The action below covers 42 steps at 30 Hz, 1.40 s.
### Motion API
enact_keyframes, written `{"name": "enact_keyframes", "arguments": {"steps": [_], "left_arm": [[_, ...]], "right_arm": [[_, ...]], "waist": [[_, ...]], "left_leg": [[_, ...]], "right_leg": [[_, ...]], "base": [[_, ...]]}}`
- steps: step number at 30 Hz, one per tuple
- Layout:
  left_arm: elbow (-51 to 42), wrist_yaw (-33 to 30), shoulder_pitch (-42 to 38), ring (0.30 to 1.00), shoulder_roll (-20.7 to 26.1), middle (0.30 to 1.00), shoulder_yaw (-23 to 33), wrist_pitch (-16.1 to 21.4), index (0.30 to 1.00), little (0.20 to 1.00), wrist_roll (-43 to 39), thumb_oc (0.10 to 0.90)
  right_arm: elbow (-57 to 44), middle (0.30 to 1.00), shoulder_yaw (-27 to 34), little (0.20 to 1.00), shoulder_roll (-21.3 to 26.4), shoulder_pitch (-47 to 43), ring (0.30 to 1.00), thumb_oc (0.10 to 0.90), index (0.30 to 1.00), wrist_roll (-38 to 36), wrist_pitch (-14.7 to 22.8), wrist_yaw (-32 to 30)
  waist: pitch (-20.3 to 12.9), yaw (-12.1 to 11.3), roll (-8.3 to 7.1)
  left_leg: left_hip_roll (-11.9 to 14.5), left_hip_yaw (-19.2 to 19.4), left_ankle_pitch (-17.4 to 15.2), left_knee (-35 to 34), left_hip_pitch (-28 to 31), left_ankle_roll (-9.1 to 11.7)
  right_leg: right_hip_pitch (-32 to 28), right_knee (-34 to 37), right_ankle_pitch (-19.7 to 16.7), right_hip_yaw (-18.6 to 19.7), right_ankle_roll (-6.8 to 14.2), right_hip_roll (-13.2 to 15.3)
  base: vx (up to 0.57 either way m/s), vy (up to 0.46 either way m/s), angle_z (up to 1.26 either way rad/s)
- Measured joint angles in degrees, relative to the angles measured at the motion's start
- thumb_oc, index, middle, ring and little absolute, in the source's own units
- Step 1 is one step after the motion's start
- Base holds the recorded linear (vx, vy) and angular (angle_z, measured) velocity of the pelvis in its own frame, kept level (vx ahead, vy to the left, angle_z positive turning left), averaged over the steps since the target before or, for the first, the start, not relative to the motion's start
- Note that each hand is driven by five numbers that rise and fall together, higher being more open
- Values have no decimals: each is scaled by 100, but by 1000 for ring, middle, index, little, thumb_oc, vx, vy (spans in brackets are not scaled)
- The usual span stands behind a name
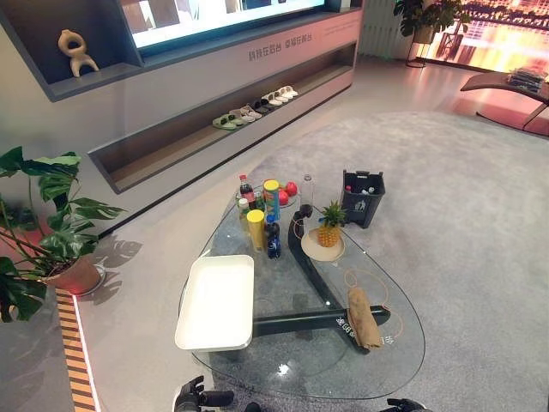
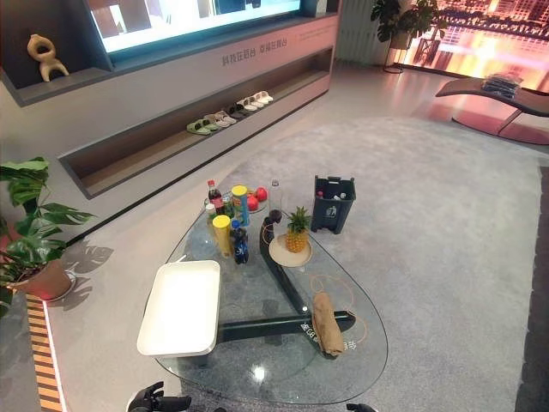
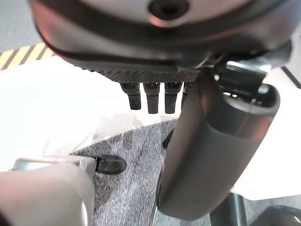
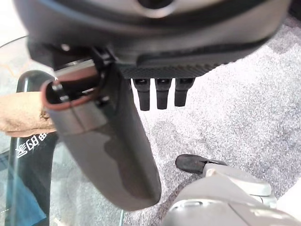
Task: Wipe the table with a cloth and put it in the basket.
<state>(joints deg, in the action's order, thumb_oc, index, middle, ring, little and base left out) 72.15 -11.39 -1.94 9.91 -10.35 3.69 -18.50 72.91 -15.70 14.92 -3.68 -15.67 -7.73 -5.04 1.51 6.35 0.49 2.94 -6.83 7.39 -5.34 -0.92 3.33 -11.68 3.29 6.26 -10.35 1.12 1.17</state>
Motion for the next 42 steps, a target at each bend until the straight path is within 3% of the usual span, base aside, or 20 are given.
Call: {"name": "enact_keyframes", "arguments": {"steps": [25,33,42], "left_arm": [[100,109,50,900,-9,900,-5,-48,900,900,0,800],[98,109,50,900,-7,900,-5,-52,900,900,1,800],[70,114,79,900,-5,900,-3,-82,900,900,6,800]], "right_arm": [[4,900,-9,900,-19,19,900,800,900,206,-17,23],[-39,900,-18,900,-19,17,900,800,900,203,413,-77],[-539,900,-17,900,52,4,900,800,900,154,1071,-683]], "waist": [[-32,0,-23],[-32,-3,-21],[-11,-5,10]], "left_leg": [[-19,21,-16,-1,4,-23],[-19,22,-15,0,5,-22],[-18,51,-17,0,1,-24]], "right_leg": [[10,0,-7,3,7,28],[9,0,-7,13,7,26],[30,0,-8,77,10,29]], "base": [[13,4,0],[31,-3,0],[56,-20,-2]]}}
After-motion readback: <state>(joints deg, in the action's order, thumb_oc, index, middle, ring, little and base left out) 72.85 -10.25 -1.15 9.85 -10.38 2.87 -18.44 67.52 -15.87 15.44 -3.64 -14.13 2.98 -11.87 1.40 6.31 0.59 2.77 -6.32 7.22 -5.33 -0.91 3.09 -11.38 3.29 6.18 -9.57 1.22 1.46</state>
